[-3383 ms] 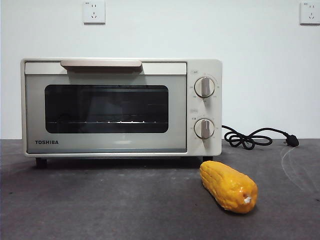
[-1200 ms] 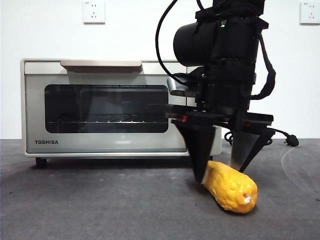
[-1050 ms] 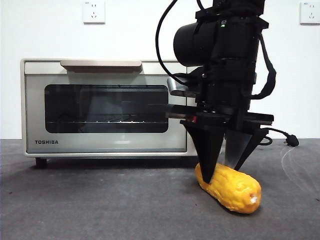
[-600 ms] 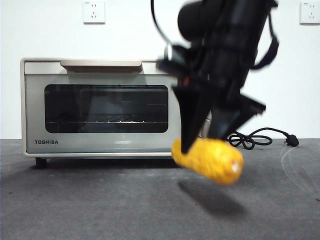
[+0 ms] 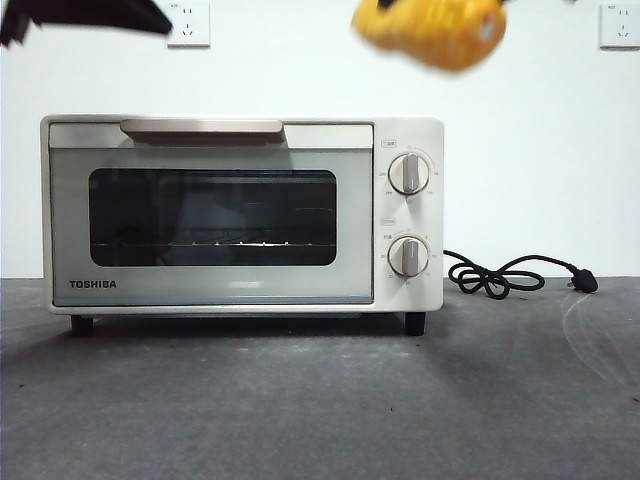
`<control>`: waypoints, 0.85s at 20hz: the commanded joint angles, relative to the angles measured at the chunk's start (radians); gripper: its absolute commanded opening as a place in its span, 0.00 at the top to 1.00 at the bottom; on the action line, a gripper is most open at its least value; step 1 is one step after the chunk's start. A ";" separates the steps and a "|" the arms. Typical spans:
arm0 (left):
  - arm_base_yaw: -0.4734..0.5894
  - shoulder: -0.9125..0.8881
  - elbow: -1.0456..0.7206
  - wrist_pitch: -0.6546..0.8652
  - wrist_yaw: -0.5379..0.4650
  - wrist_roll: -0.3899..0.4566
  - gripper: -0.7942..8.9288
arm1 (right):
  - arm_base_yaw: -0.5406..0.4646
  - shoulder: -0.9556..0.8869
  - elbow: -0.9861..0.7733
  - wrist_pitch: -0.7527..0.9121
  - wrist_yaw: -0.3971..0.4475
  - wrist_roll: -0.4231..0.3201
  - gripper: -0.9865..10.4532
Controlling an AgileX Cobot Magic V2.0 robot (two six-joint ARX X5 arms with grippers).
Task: Take the corn from the table,put the corn in the oven
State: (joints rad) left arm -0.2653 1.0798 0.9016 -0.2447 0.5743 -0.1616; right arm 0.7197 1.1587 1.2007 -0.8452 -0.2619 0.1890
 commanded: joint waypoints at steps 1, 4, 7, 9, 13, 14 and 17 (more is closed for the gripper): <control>-0.005 0.055 0.027 0.021 -0.013 0.008 0.92 | 0.002 -0.061 -0.001 -0.001 0.000 0.021 0.92; -0.019 0.117 0.080 0.021 -0.054 0.018 0.92 | 0.002 -0.124 -0.001 -0.016 0.000 0.029 0.92; -0.023 0.165 0.163 -0.049 -0.085 0.049 0.92 | 0.002 -0.156 -0.001 -0.054 0.020 0.029 0.92; -0.026 0.201 0.233 -0.154 -0.126 0.108 0.92 | 0.002 -0.161 -0.001 -0.069 0.029 0.029 0.92; -0.047 0.264 0.348 -0.313 -0.217 0.185 0.92 | 0.002 -0.160 -0.001 -0.068 0.035 0.028 0.92; -0.051 0.277 0.368 -0.340 -0.222 0.200 0.92 | 0.002 -0.161 -0.001 -0.067 0.035 0.028 0.92; -0.074 0.295 0.378 -0.347 -0.277 0.212 0.92 | 0.001 -0.161 -0.001 -0.068 0.035 0.028 0.92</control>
State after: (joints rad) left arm -0.3359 1.3663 1.2781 -0.5930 0.2970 0.0277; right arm 0.7197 0.9993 1.2007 -0.9195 -0.2317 0.2131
